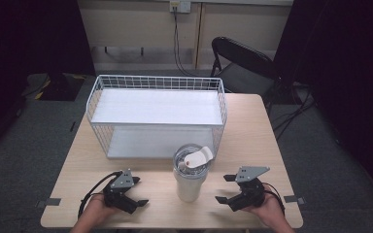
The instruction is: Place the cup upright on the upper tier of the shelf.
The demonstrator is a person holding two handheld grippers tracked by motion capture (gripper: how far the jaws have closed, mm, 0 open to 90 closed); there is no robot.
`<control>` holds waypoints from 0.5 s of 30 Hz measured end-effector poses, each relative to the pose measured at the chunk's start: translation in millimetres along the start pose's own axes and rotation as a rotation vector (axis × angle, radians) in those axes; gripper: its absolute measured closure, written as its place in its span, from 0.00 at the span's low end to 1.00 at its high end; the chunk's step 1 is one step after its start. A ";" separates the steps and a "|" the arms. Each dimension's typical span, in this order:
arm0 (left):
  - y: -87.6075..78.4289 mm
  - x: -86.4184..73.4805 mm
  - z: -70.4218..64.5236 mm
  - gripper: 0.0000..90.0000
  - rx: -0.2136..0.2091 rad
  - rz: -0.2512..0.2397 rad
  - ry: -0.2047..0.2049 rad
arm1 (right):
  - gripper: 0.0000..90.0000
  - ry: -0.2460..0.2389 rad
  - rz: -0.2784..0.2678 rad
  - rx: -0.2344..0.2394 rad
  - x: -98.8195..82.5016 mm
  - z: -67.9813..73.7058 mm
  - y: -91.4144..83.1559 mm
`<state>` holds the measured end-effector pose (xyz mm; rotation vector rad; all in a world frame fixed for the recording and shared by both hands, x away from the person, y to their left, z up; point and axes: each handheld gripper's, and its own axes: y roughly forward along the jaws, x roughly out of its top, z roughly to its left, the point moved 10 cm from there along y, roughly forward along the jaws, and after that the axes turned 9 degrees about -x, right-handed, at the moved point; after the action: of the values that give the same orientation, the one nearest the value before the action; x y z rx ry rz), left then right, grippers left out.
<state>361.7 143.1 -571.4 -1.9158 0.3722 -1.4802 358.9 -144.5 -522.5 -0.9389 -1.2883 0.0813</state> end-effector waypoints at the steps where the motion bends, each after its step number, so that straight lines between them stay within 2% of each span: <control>1: 0.1 0.0 -0.1 0.15 0.001 0.001 0.001 | 0.19 0.000 -0.002 0.003 2.0 1.0 0.1; 15: 0.2 0.0 -0.2 0.15 0.001 0.000 0.001 | 0.16 -0.015 -0.075 0.045 42.5 16.4 6.6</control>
<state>361.6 142.9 -571.4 -1.9146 0.3722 -1.4807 362.0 -108.5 -494.1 -0.8524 -1.3291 0.0592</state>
